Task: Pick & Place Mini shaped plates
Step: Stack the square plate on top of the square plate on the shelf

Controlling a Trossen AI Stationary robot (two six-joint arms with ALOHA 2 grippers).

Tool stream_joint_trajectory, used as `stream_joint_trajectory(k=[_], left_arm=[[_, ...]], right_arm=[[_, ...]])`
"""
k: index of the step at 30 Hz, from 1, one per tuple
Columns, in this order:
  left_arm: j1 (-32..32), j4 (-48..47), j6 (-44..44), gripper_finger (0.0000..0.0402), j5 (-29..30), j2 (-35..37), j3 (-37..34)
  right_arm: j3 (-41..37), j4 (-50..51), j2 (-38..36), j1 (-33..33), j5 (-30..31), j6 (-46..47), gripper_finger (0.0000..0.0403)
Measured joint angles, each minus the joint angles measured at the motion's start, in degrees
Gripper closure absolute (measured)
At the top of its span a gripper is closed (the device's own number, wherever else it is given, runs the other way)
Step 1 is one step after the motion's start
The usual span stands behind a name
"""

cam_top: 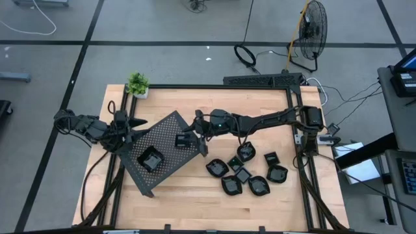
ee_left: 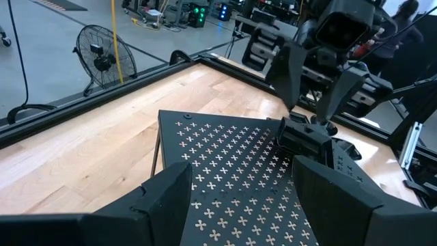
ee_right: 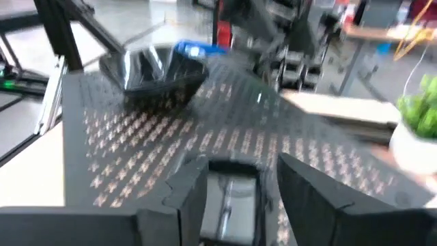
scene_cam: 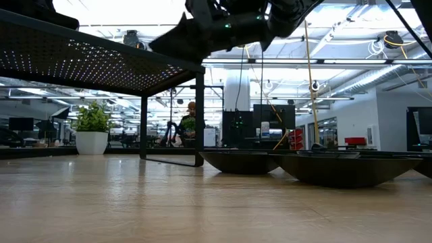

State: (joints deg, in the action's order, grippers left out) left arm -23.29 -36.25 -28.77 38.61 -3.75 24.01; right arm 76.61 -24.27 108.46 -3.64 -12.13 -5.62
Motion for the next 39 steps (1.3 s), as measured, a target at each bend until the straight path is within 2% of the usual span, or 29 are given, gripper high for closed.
stream_joint_trajectory(k=[4,8,12,16,26,33,39], left_arm=[[0.02,0.0,0.0,0.0146,0.0,0.02,0.0],[0.0,0.0,0.0,0.0146,0.0,0.02,0.0],[0.01,0.0,0.02,0.0146,0.0,0.02,0.0],[0.01,0.0,0.02,0.0146,0.0,0.0,0.0],[0.01,0.0,0.0,0.0146,0.0,0.02,0.0],[0.0,0.0,0.0,0.0146,0.0,0.0,0.0],[0.01,0.0,0.0,0.0146,0.0,0.02,0.0]], right_arm=[[-0.05,10.92,-3.96,0.99,0.03,0.19,0.0238],[-0.67,26.52,-9.45,3.34,0.88,0.4,0.0246],[-3.2,42.33,-14.6,7.61,8.32,1.35,0.0256],[-7.9,52.76,-19.75,12.04,16.35,7.87,0.0264],[-27.06,58.99,-35.23,20.52,22.48,35.36,0.0268],[-38.66,61.07,-41.5,19.25,19.63,49.18,0.0268],[-40.69,67.12,-41.81,17.67,16.71,54.96,0.0268]])
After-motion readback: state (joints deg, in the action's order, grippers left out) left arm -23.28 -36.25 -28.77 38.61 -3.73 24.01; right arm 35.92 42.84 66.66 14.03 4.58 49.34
